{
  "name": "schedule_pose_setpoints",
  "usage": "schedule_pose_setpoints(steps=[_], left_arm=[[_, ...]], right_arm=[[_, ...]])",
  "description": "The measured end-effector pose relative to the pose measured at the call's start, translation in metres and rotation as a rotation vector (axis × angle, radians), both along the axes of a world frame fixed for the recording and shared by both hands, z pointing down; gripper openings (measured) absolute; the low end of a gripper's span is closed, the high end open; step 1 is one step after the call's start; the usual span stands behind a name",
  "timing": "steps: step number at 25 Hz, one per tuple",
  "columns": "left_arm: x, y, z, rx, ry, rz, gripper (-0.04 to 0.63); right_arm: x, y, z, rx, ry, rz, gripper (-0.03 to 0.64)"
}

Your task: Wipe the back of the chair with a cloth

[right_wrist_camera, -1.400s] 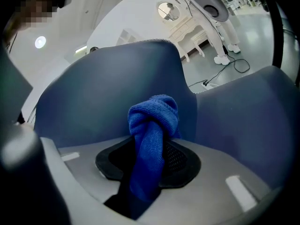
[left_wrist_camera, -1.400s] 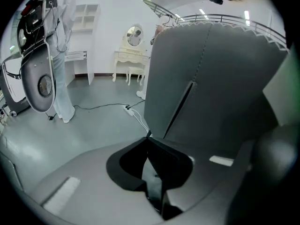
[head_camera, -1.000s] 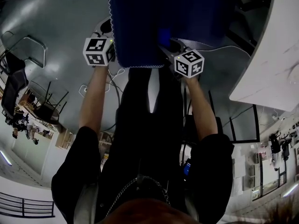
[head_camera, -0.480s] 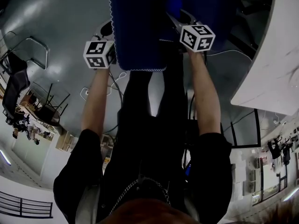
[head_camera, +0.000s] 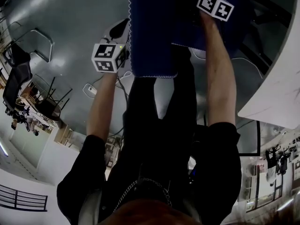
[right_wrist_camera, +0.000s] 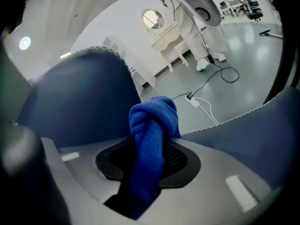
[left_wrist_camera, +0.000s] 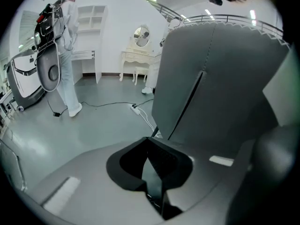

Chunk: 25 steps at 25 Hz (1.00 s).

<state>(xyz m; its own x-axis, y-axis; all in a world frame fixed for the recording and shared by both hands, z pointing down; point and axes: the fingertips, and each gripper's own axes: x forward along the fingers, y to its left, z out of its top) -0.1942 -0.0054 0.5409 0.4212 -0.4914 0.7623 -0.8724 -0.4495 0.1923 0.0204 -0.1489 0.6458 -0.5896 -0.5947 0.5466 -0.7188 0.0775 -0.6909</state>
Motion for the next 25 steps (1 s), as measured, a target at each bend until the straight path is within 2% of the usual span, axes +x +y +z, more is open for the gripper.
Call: schedule_pose_setpoints(steps=[9, 25], left_arm=[[-0.023, -0.005, 0.002, -0.003, -0.027, 0.0, 0.009], [-0.006, 0.005, 0.004, -0.007, -0.017, 0.038, 0.009]], right_arm=[[-0.009, -0.001, 0.017, -0.041, -0.079, 0.032, 0.141], [-0.022, 0.059, 0.022, -0.042, -0.077, 0.015, 0.141]])
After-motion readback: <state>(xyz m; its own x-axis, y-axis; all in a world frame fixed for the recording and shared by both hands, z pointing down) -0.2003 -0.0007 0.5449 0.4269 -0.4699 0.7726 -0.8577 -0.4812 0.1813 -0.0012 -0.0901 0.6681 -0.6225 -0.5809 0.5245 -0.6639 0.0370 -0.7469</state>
